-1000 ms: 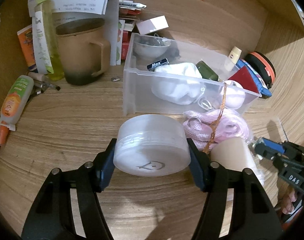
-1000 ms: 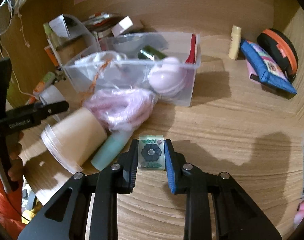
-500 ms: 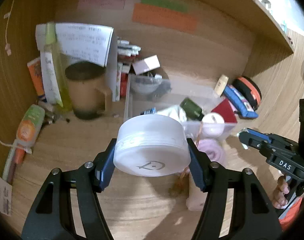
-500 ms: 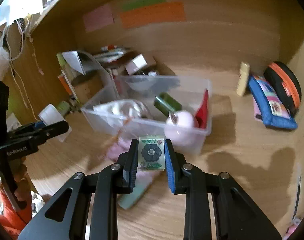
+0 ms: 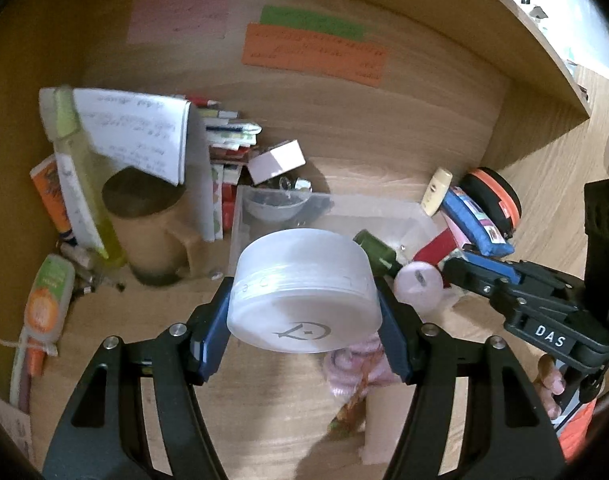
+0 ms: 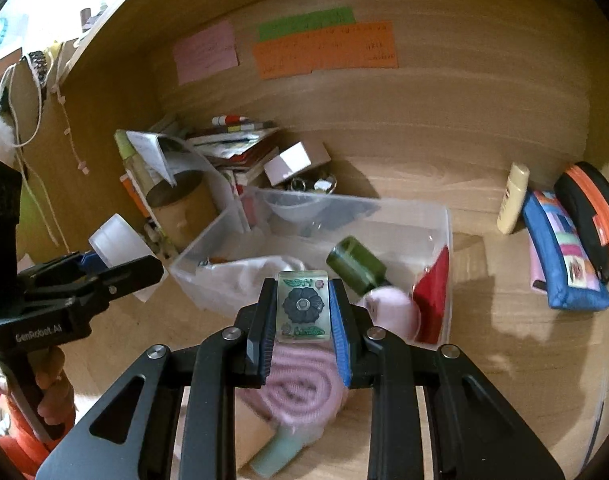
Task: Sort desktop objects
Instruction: 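Carry the white container and green square item into the clear box and open both tools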
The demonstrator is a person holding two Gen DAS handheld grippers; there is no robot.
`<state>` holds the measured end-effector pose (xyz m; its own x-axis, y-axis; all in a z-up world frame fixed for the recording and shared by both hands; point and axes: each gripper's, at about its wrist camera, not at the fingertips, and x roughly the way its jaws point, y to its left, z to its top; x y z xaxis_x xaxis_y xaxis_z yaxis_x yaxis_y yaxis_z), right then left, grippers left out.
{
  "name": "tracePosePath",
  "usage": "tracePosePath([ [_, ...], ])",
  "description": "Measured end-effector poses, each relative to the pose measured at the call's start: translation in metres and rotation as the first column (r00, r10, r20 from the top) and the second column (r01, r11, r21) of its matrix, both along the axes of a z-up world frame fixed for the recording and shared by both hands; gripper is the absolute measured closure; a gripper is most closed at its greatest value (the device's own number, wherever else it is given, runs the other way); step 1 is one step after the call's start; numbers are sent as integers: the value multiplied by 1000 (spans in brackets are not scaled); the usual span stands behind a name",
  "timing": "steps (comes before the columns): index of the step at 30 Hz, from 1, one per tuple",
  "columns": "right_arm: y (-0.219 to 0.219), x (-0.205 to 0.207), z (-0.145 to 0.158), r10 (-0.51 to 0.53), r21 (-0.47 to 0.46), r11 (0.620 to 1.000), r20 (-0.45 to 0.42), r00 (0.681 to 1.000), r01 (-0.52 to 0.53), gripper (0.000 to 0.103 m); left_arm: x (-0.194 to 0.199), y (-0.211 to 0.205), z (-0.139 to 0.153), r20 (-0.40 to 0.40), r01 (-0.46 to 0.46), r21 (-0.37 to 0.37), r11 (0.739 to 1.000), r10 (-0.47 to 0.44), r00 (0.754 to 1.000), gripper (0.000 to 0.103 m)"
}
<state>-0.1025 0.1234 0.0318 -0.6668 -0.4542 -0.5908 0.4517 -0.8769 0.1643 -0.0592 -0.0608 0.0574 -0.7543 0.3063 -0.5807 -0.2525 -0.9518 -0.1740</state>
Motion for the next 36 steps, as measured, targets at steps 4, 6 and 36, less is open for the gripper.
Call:
tracePosePath([
  [4, -5, -16, 1, -2, 12, 1000, 13, 1000, 2, 81, -11, 7, 7, 1, 19, -4, 1000, -19, 1000, 38],
  [6, -8, -23, -1, 1, 25, 1000, 24, 1000, -2, 80, -18, 10, 9, 3, 23, -9, 1000, -23, 1000, 38],
  [36, -25, -76, -50, -13, 130, 992, 140, 990, -5, 80, -91, 34, -21, 156, 55, -97, 994, -39, 987, 38],
])
